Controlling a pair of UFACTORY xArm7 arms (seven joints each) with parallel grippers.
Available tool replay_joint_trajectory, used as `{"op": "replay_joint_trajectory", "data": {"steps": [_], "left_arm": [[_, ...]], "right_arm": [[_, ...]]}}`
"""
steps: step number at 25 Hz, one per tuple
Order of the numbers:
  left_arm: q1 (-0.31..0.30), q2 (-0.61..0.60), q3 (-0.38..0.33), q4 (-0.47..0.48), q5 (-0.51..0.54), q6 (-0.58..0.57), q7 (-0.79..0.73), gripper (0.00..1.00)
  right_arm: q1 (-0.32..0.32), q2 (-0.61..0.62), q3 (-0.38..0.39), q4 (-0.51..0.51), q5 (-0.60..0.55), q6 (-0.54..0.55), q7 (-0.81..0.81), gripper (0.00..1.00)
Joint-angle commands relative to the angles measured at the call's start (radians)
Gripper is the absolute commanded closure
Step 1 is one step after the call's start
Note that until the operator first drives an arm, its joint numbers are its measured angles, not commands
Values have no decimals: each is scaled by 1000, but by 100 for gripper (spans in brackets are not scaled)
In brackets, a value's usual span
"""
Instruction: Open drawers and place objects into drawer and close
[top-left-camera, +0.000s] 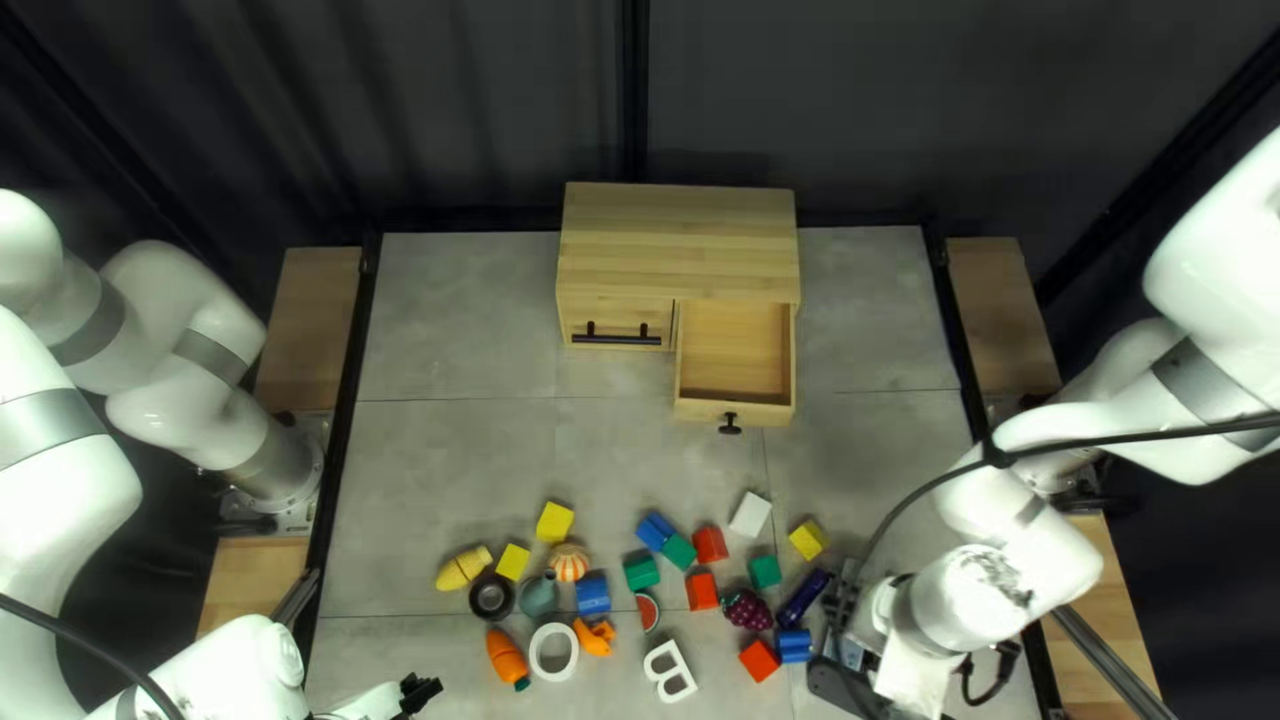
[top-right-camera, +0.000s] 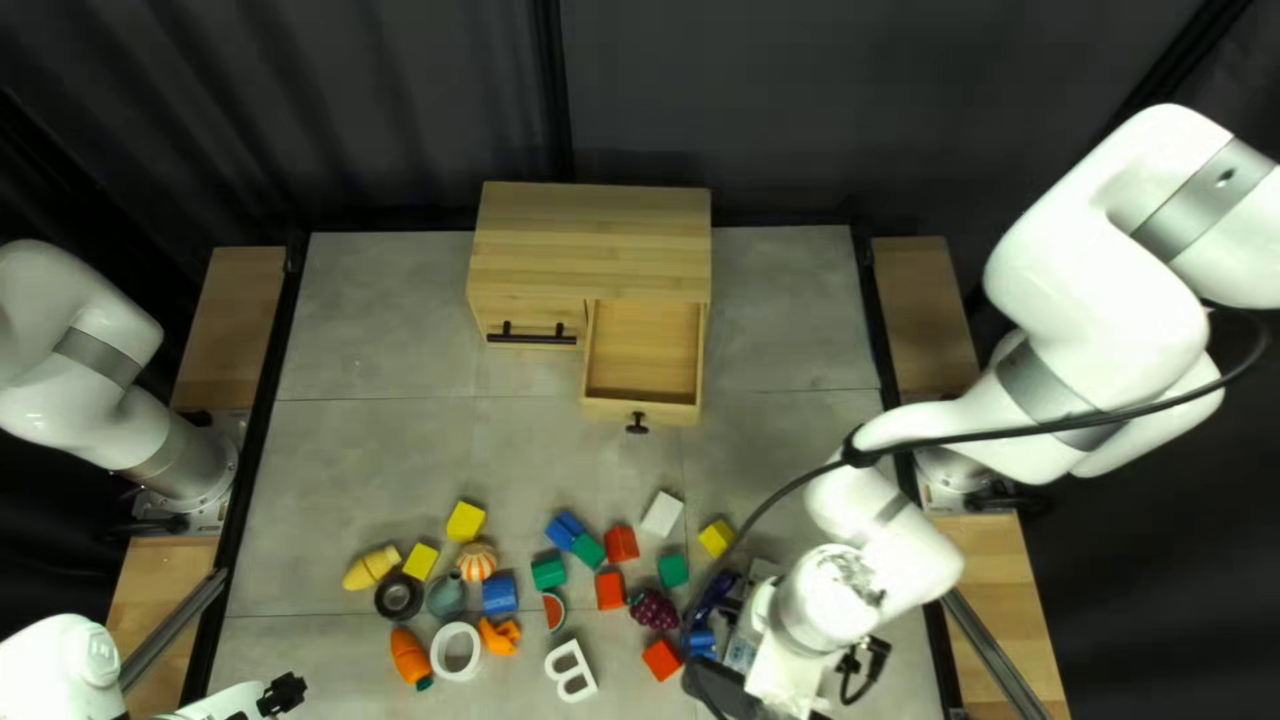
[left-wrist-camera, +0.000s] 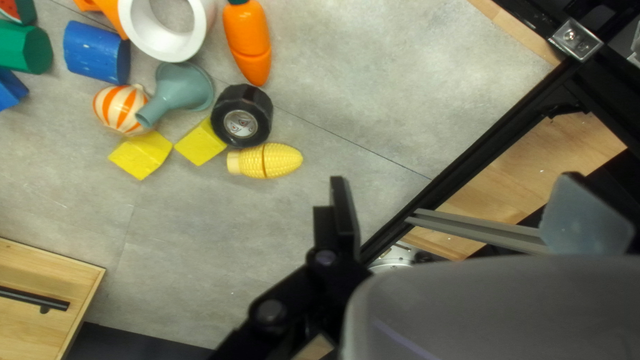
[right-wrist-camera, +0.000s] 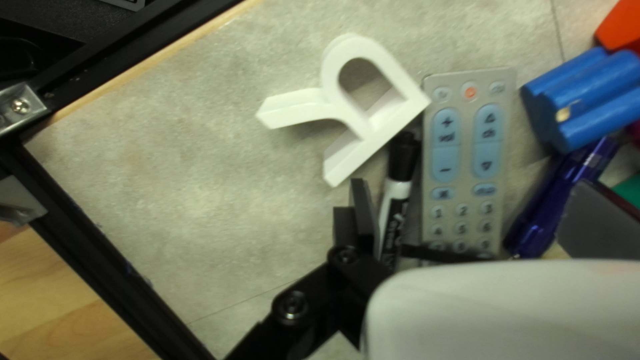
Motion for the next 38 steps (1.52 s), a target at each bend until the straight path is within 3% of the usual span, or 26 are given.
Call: {"op": "replay_joint_trajectory", "data": {"steps": [1,22,38], "left_arm": [[0,0,0,0,0,0,0,0],[0,0,0,0,0,0,0,0],[0,0,0,0,0,0,0,0]], "right_arm": [[-4,17,-3,13,-4,7,-18,0],[13,88,-13,-18,-100,-59,70,0],[2,101,-23,-21,-109,-75,53,0]]}}
